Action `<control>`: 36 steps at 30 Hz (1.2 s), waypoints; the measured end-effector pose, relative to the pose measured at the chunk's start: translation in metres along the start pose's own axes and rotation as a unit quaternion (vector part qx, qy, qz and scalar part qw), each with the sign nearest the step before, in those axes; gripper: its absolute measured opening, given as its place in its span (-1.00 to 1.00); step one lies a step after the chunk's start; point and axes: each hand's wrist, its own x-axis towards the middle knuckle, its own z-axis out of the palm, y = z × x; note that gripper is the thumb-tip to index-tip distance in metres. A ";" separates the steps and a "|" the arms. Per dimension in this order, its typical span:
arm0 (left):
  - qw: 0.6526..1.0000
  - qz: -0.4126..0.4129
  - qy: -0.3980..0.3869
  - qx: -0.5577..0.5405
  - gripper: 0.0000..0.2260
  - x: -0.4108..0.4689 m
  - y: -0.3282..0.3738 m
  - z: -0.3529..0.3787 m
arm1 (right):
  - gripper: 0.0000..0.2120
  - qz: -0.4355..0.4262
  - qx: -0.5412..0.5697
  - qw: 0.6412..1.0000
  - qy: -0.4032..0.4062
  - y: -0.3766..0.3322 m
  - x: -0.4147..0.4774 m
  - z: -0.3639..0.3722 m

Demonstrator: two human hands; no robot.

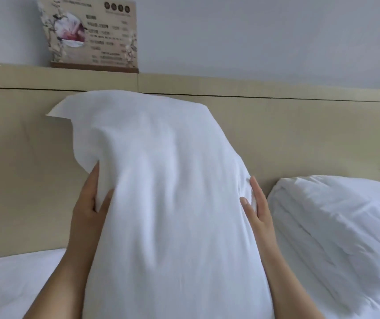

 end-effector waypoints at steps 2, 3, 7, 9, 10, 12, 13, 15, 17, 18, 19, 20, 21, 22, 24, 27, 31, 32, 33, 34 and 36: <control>0.998 0.009 -0.058 -0.020 -0.52 0.000 0.007 0.029 | -0.56 -0.004 -0.004 0.999 0.047 -0.001 -0.003 -0.027; 0.996 0.013 -0.089 -0.020 -0.51 -0.003 0.010 0.046 | -0.56 -0.003 -0.012 0.998 0.069 -0.002 -0.005 -0.041; 0.986 0.019 -0.156 -0.049 -0.55 -0.005 0.011 0.097 | -0.54 0.003 -0.054 0.986 0.156 -0.004 -0.017 -0.091; 0.978 0.016 -0.198 -0.062 -0.57 -0.003 0.018 0.128 | -0.53 0.002 -0.058 0.978 0.203 -0.009 -0.021 -0.111; 0.972 0.008 -0.222 -0.072 -0.57 -0.001 0.021 0.143 | -0.51 0.006 -0.061 0.973 0.225 -0.011 -0.022 -0.120; 0.959 -0.001 -0.265 -0.098 -0.59 0.003 0.024 0.176 | -0.50 0.019 -0.052 0.965 0.258 -0.013 -0.022 -0.140; 0.954 0.006 -0.281 -0.103 -0.59 0.005 0.025 0.193 | -0.51 0.022 -0.053 0.959 0.277 -0.014 -0.020 -0.150; 0.943 0.014 -0.311 -0.115 -0.58 0.009 0.030 0.227 | -0.50 0.023 -0.078 0.946 0.315 -0.014 -0.014 -0.168; 0.931 0.016 -0.338 -0.133 -0.58 0.015 0.032 0.266 | -0.49 0.012 -0.106 0.929 0.355 -0.014 -0.003 -0.189; 0.924 0.019 -0.351 -0.148 -0.58 0.018 0.034 0.286 | -0.47 0.005 -0.116 0.920 0.374 -0.015 0.004 -0.200; 0.915 0.022 -0.367 -0.164 -0.59 0.021 0.037 0.308 | -0.46 -0.003 -0.128 0.912 0.391 -0.018 0.012 -0.212; 0.905 0.024 -0.382 -0.183 -0.60 0.026 0.040 0.332 | -0.45 -0.011 -0.140 0.902 0.408 -0.020 0.022 -0.224; 0.894 0.025 -0.399 -0.203 -0.60 0.030 0.043 0.358 | -0.45 -0.018 -0.152 0.891 0.426 -0.024 0.034 -0.236; 0.883 0.028 -0.416 -0.217 -0.61 0.036 0.046 0.384 | -0.45 -0.025 -0.161 0.880 0.447 -0.027 0.047 -0.249; 0.864 0.039 -0.446 -0.230 -0.59 0.050 0.057 0.442 | -0.45 -0.040 -0.171 0.855 0.488 -0.034 0.077 -0.274; 0.829 0.058 -0.501 -0.241 -0.58 0.077 0.068 0.537 | -0.44 -0.048 -0.184 0.822 0.537 -0.039 0.129 -0.316; 0.796 0.035 -0.569 -0.202 -0.55 0.099 0.047 0.673 | -0.31 -0.005 -0.207 0.800 0.563 -0.013 0.199 -0.386; 0.786 0.012 -0.595 -0.169 -0.53 0.098 0.033 0.701 | -0.27 0.035 -0.214 0.802 0.557 0.003 0.209 -0.402; 0.768 -0.008 -0.628 -0.125 -0.51 0.094 0.017 0.723 | -0.23 0.096 -0.222 0.801 0.548 0.022 0.216 -0.416; 0.744 -0.007 -0.665 -0.064 -0.48 0.085 -0.004 0.740 | -0.20 0.169 -0.234 0.797 0.531 0.045 0.219 -0.426; 0.670 0.070 -0.730 0.111 -0.40 0.060 -0.045 0.755 | -0.19 0.288 -0.255 0.787 0.482 0.089 0.216 -0.438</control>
